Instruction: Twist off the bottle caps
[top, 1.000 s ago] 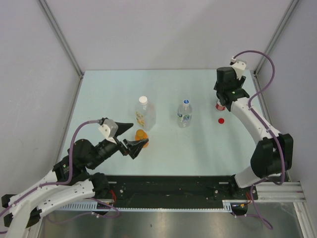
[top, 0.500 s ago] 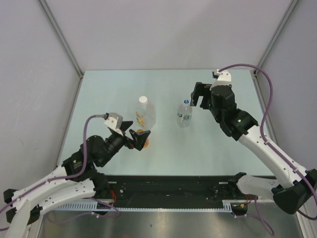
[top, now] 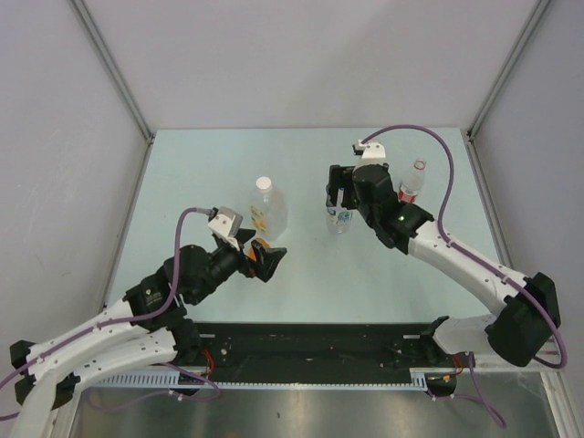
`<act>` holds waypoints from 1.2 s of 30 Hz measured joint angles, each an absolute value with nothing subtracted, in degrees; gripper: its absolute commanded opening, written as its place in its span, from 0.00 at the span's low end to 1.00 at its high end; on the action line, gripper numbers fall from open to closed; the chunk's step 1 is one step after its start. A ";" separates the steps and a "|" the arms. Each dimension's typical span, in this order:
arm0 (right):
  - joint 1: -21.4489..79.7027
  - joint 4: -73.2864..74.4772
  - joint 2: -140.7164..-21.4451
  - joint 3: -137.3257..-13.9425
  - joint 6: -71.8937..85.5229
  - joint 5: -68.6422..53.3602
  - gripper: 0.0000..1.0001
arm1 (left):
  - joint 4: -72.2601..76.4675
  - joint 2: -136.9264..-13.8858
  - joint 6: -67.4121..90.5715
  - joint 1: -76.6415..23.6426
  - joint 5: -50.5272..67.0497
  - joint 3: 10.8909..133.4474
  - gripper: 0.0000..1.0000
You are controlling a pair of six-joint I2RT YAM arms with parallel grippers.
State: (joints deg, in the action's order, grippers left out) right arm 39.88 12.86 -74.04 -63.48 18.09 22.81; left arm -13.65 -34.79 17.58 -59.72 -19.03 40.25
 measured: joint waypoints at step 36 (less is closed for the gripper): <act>45.28 9.91 -75.05 -62.70 17.23 28.58 0.00 | -14.72 -32.21 17.15 -59.70 -19.62 40.10 1.00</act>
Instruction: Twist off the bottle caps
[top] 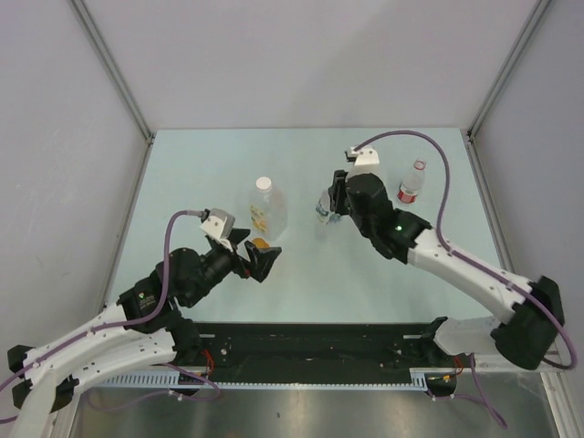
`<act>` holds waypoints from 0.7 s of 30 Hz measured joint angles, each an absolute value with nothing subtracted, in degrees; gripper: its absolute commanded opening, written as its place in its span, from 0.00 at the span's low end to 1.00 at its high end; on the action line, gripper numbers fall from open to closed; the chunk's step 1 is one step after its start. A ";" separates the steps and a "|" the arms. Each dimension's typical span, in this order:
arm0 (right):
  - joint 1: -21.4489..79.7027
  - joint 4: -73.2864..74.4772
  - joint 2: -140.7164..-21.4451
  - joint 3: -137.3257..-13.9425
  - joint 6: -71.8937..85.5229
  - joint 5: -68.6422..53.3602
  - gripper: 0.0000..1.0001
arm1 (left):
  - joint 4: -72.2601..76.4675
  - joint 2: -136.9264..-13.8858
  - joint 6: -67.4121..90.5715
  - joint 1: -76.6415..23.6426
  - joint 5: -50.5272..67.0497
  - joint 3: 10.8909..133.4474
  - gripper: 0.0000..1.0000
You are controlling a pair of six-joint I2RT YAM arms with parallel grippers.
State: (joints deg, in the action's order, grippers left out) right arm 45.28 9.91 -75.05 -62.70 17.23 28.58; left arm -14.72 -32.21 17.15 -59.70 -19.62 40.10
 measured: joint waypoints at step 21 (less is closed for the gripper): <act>41.82 15.57 -39.16 -62.00 21.93 -21.87 0.00 | -6.33 -42.15 5.54 -56.58 11.35 55.77 1.00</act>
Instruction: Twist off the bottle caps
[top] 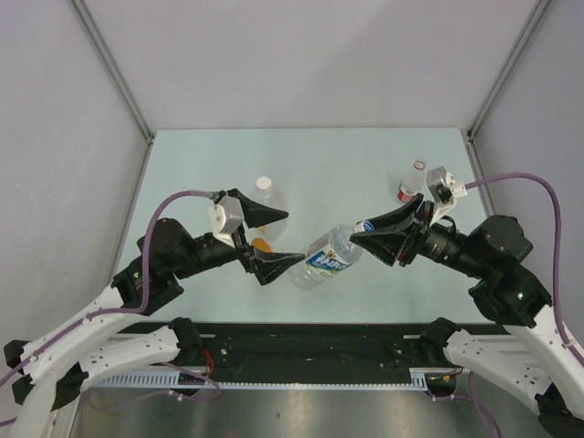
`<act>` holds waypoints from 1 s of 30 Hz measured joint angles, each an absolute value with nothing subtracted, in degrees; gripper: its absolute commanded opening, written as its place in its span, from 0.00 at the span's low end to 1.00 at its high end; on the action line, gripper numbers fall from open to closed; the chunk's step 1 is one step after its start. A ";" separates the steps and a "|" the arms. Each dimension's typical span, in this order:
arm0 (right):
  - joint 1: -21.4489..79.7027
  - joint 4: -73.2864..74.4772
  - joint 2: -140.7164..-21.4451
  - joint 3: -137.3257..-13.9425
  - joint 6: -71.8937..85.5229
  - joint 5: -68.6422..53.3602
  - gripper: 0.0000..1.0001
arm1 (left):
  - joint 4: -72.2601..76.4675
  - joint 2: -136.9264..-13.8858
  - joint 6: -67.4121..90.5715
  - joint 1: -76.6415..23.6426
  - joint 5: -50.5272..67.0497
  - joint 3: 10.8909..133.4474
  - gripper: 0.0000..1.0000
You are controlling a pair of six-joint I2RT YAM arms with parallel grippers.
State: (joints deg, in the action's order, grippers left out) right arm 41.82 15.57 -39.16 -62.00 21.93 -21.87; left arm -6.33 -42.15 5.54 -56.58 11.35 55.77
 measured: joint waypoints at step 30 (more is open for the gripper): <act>42.11 4.12 -44.66 -59.79 21.45 -39.51 0.00 | 5.30 -50.15 20.40 -44.42 53.34 52.05 0.99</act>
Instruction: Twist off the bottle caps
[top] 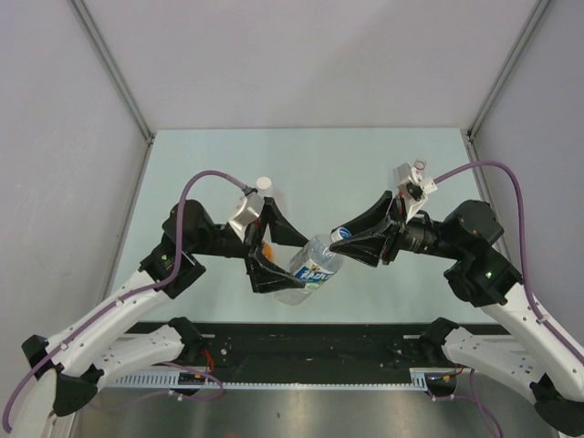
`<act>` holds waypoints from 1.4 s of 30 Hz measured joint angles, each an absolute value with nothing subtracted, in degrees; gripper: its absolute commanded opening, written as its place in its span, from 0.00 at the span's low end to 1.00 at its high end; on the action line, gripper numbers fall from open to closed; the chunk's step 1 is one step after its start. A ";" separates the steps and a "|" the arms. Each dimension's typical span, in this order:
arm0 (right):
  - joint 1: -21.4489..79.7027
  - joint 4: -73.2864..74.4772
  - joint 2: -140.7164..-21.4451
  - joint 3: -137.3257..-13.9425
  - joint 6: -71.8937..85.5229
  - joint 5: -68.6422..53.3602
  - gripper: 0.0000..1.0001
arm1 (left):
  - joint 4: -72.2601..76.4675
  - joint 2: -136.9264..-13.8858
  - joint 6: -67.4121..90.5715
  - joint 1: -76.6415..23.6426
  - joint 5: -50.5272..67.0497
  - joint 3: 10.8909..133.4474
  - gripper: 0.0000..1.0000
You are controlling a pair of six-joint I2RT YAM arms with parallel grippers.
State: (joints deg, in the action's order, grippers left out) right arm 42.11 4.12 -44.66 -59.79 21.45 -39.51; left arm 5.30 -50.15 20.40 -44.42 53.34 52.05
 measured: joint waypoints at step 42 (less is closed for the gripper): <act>47.62 -6.11 -44.23 -57.01 21.87 -30.35 0.00 | 13.26 -53.32 23.46 -50.63 47.90 48.01 0.70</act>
